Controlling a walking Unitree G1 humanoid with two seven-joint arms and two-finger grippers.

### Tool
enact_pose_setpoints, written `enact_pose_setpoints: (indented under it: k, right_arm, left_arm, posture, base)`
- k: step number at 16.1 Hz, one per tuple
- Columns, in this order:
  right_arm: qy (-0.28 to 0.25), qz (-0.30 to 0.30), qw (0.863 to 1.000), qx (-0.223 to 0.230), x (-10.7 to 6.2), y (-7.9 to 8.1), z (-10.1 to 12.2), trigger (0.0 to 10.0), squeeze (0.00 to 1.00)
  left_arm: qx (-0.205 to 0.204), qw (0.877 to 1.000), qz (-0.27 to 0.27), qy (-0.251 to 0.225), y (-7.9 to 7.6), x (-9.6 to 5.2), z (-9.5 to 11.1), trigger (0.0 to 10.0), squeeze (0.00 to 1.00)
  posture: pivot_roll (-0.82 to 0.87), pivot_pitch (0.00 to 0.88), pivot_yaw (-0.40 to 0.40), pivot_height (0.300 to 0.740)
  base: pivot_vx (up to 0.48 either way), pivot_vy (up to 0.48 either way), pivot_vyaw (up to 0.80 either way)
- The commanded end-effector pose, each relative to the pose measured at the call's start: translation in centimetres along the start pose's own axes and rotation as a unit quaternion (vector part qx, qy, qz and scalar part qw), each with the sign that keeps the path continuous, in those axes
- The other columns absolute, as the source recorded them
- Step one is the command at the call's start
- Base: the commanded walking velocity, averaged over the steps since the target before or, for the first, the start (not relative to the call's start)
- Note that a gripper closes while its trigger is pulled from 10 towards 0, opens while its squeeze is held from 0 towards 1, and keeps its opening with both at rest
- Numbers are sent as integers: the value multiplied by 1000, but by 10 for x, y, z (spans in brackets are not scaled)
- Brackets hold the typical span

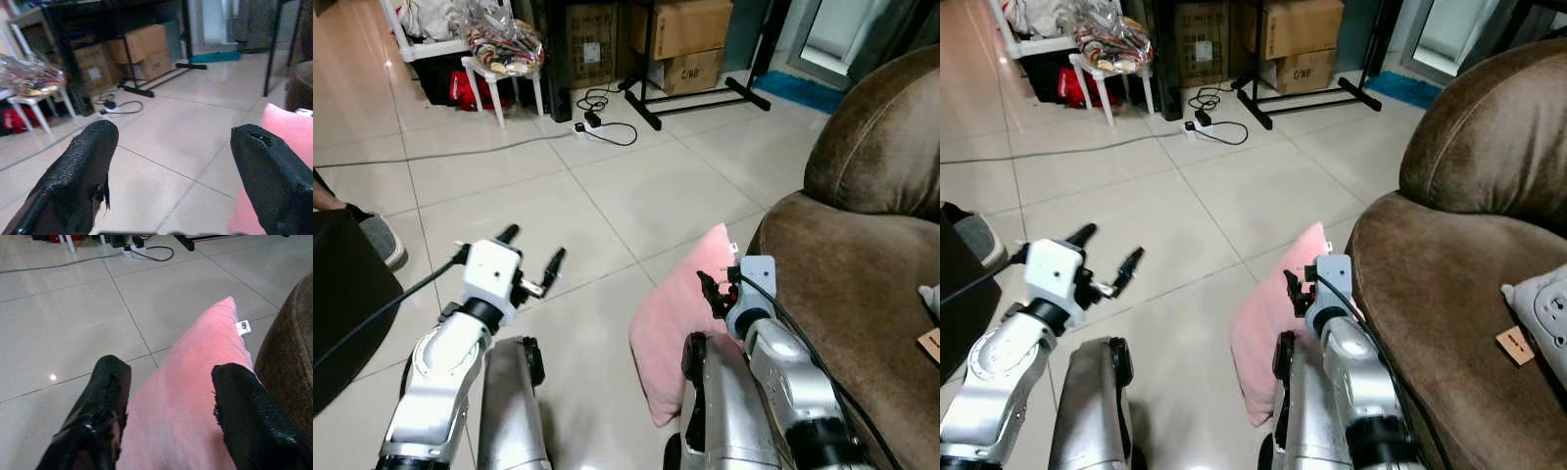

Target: Move the pillow to the sofa from floor

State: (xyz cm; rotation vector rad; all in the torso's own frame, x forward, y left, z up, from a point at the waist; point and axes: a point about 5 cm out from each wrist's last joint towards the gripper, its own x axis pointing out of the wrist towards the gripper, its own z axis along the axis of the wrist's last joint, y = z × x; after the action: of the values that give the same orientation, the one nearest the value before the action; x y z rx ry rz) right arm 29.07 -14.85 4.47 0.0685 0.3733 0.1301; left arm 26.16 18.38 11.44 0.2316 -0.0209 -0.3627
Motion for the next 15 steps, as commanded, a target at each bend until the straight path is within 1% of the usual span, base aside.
enact_pose_setpoints:
  k: [1,2,3,4,6,7,8,9,10,11,12,13,15]
  right_arm:
    - [-9,-19,1000,-11,4,-6,6,10000,1000]
    - [1,-38,999,-20,9,-10,6,10000,1000]
    - [8,-54,998,-28,13,-14,5,10000,1000]
    - [16,-68,997,-36,17,-16,5,10000,1000]
    - [37,-90,994,-55,24,-19,2,10000,1000]
    - [43,-92,993,-57,25,-20,1,10000,192]
    - [63,-97,991,-65,28,-20,-6,10000,0]
    - [77,-99,990,-67,29,-20,-11,10000,0]
    - [88,-113,986,-84,29,-23,-14,10000,0]
    - [88,-113,986,-84,29,-23,-14,10000,0]
    - [94,-130,982,-102,30,-27,-16,10000,0]
    - [97,-140,979,-108,29,-29,-18,10000,0]
    - [101,-151,976,-119,28,-31,-20,10000,0]
  left_arm:
    - [-10,999,-41,3,-6,0,1,10000,0]
    - [-21,996,-87,13,-12,-2,0,10000,0]
    - [-25,992,-118,20,-16,-5,-1,10000,0]
    - [-23,990,-139,26,-16,-8,-2,10000,0]
    - [-15,987,-154,38,-15,-12,-4,10000,0]
    - [-14,987,-154,39,-14,-13,-4,10000,0]
    - [-11,987,-157,44,-13,-17,-3,10000,0]
    - [-12,986,-160,46,-14,-20,-1,10000,0]
    - [-13,985,-166,50,-14,-25,1,10000,0]
    - [-13,985,-166,50,-14,-25,1,10000,0]
    - [-13,984,-169,59,-14,-33,2,10000,0]
    - [-14,984,-167,61,-14,-40,4,10000,0]
    - [-14,982,-177,69,-17,-49,7,10000,0]
  posture:
    - [-6,0,-36,410]
    - [-6,0,-39,410]
    - [-7,0,-43,410]
    - [-2,0,-48,410]
    - [5,0,-54,410]
    - [15,0,-60,410]
    - [32,0,-63,410]
    - [39,0,-61,410]
    - [47,0,-55,410]
    - [47,0,-55,410]
    - [57,12,-44,410]
    - [66,40,-39,410]
    - [68,71,-29,410]
  base:
    - [0,0,0]
    - [0,0,0]
    - [0,0,0]
    - [0,0,0]
    - [0,0,0]
    - [0,0,0]
    - [0,0,0]
    - [0,0,0]
    - [0,0,0]
    - [0,0,0]
    - [0,0,0]
    - [0,0,0]
    - [0,0,0]
